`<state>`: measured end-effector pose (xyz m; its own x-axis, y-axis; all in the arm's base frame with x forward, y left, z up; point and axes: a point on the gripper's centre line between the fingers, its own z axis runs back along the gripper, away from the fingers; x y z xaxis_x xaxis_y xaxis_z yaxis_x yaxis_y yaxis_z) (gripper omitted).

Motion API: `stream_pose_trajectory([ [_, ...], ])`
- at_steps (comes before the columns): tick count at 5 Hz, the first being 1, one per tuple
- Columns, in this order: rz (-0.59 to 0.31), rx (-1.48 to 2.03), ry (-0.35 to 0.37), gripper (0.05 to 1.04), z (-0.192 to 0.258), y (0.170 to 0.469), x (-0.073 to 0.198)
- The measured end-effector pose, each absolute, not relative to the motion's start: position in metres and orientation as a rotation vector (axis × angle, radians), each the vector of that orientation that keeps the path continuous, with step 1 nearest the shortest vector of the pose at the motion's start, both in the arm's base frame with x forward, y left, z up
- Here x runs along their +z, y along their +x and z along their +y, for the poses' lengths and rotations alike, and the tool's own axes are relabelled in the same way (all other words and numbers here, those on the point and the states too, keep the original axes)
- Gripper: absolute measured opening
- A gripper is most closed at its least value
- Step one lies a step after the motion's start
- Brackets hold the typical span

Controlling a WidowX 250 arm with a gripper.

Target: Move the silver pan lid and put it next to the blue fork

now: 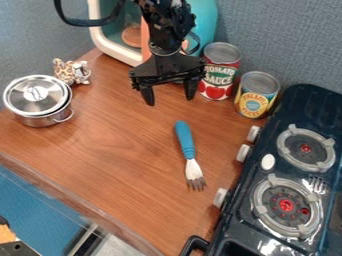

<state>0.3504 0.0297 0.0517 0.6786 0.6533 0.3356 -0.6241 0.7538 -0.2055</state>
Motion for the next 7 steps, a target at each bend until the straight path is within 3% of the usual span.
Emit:
stream_pose_trajectory([
  [2,-0.366,0.804,-0.074,1.001,0.042,0.34,0.038],
  [4,-0.459,1.037,-0.132,1.001,0.084,0.319,0.062],
  [7,-0.572,1.37,-0.05,1.001,0.167,0.274,0.07],
])
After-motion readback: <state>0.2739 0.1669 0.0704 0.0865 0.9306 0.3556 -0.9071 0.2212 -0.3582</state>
